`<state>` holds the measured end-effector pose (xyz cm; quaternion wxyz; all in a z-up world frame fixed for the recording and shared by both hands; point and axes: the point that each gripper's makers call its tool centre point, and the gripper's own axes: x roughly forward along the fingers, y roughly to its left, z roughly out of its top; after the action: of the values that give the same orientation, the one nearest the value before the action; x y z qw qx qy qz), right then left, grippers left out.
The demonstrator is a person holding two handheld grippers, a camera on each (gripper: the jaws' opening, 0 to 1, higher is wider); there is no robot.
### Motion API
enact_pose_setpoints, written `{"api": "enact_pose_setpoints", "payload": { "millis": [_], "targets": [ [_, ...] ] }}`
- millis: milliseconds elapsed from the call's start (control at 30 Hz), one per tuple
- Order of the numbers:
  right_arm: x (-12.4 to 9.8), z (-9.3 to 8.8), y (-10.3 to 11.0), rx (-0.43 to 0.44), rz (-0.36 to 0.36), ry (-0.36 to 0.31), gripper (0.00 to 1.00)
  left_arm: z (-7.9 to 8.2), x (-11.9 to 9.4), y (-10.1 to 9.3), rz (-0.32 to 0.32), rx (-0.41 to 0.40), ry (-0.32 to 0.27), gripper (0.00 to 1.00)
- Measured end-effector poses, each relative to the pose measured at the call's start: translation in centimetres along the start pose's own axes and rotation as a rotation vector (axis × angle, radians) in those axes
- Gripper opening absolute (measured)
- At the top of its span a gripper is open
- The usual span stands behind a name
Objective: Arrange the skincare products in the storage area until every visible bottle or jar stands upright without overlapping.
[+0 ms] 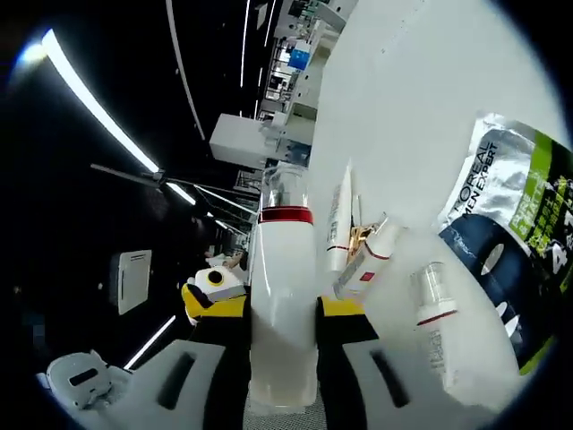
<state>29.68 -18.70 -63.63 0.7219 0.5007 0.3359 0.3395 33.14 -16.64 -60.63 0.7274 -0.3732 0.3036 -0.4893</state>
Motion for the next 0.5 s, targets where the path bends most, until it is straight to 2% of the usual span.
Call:
{"api": "enact_pose_setpoints", "payload": {
  "millis": [100, 200, 267, 367, 433, 500],
  "targets": [
    [0.2, -1.0, 0.7, -0.003, 0.011, -0.001, 0.27, -0.2, 1.0, -0.5, -0.027, -0.054, -0.001, 0.6],
    [0.4, -1.8, 1.3, -0.012, 0.019, 0.003, 0.27, -0.4, 1.5, -0.4, -0.023, -0.054, 0.0, 0.6],
    [0.4, -2.0, 1.7, -0.016, 0.032, 0.005, 0.27, -1.1, 2.0, -0.4, -0.024, -0.054, 0.026, 0.59],
    [0.3, -2.0, 2.3, -0.025, 0.049, 0.003, 0.27, -1.5, 2.2, -0.4, -0.026, -0.067, 0.04, 0.54],
    [0.2, -2.0, 2.7, -0.029, 0.063, -0.002, 0.27, -1.1, 2.2, -0.1, -0.006, -0.05, 0.019, 0.46],
    [0.1, -2.2, 3.0, -0.033, 0.075, -0.004, 0.27, -1.0, 2.2, -0.3, -0.017, -0.06, 0.011, 0.45]
  ]
}}
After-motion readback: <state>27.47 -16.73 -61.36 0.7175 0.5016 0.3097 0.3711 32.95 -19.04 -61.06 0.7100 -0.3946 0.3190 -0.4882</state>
